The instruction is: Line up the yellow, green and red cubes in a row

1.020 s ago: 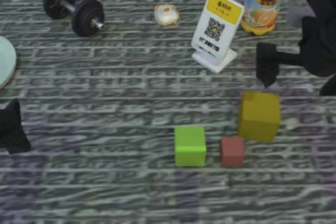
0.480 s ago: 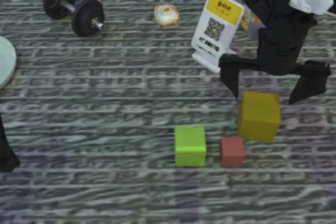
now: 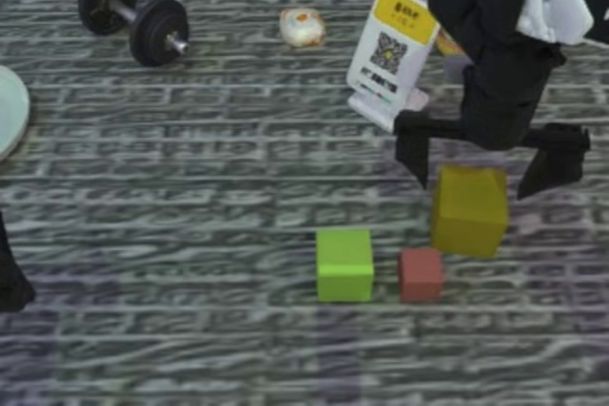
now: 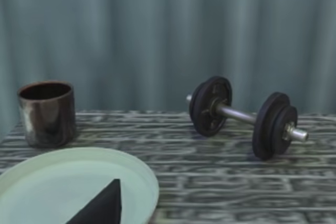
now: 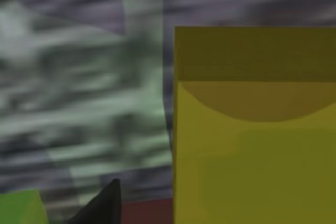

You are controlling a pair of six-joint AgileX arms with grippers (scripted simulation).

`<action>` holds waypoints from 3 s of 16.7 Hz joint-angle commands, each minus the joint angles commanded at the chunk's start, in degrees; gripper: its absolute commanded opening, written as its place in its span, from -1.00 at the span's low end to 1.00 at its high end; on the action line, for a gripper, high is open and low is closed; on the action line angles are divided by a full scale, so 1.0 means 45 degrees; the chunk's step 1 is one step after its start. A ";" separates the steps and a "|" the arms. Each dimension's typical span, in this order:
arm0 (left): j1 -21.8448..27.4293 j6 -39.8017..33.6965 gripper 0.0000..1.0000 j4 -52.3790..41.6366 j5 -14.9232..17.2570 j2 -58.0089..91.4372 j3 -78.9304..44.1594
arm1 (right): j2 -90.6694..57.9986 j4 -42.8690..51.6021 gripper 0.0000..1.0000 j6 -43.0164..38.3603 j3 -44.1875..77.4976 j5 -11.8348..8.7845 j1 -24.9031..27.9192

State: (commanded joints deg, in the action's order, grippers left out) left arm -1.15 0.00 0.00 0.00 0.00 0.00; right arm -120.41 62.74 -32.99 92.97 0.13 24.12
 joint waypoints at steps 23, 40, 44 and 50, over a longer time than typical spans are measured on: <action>0.0000 0.0000 1.00 0.0000 0.0000 0.0000 0.0000 | -0.1077 -0.3031 -0.81 -0.0064 -0.1913 0.0009 0.0043; 0.0000 0.0000 1.00 0.0000 0.0000 0.0000 0.0000 | -0.0143 -0.0526 -1.00 -0.0061 -0.0419 0.0044 0.0092; 0.0000 0.0000 1.00 0.0000 0.0000 0.0000 0.0000 | 0.0185 0.0063 -1.00 -0.0026 -0.0021 0.0039 0.0120; 0.0000 0.0000 1.00 0.0000 0.0000 0.0000 0.0000 | -0.0497 0.0553 -1.00 -0.0471 0.0846 0.0044 0.0648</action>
State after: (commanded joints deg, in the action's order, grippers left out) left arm -1.15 0.00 0.00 0.00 0.00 0.00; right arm -122.64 65.23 -35.10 96.78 0.33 27.03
